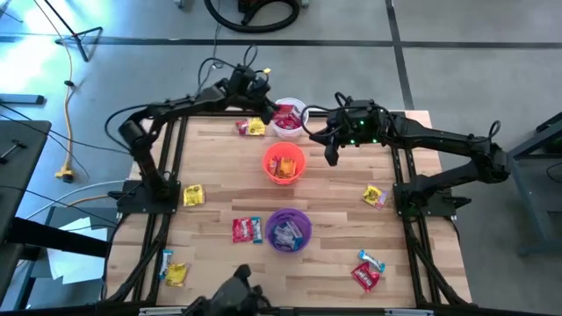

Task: Sort candy
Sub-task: Put the red candy into the white bucket

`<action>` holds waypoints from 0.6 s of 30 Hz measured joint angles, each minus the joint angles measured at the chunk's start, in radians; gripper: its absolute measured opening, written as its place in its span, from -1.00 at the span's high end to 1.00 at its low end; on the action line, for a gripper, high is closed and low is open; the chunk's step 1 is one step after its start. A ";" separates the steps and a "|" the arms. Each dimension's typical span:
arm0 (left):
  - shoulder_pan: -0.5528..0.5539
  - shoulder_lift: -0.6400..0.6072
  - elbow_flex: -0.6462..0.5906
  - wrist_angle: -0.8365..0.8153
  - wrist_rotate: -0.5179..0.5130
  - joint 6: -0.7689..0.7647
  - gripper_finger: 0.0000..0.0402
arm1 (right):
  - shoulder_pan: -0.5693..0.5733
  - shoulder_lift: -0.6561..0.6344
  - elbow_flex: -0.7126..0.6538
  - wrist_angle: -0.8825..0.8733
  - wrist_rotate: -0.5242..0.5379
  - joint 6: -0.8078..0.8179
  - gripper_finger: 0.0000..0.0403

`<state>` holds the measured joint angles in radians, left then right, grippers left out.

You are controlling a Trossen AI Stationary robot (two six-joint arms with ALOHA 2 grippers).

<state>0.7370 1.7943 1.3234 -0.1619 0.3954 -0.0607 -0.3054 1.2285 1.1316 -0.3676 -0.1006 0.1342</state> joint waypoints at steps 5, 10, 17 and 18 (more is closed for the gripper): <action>0.024 0.073 0.046 0.003 0.048 0.003 1.00 | 0.000 0.000 0.000 0.000 0.027 0.027 1.00; 0.030 0.091 0.056 0.000 0.050 0.046 1.00 | 0.000 0.000 0.000 0.000 0.029 0.051 1.00; 0.022 0.091 0.056 -0.008 0.100 0.091 0.99 | 0.000 0.000 0.000 -0.019 0.029 0.058 1.00; 0.021 0.091 0.056 -0.018 0.101 0.091 0.99 | 0.000 0.000 0.000 -0.026 0.029 0.068 1.00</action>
<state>0.7584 1.8854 1.3792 -0.1798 0.4965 0.0304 -0.3054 1.2285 1.1316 -0.3931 -0.0719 0.2022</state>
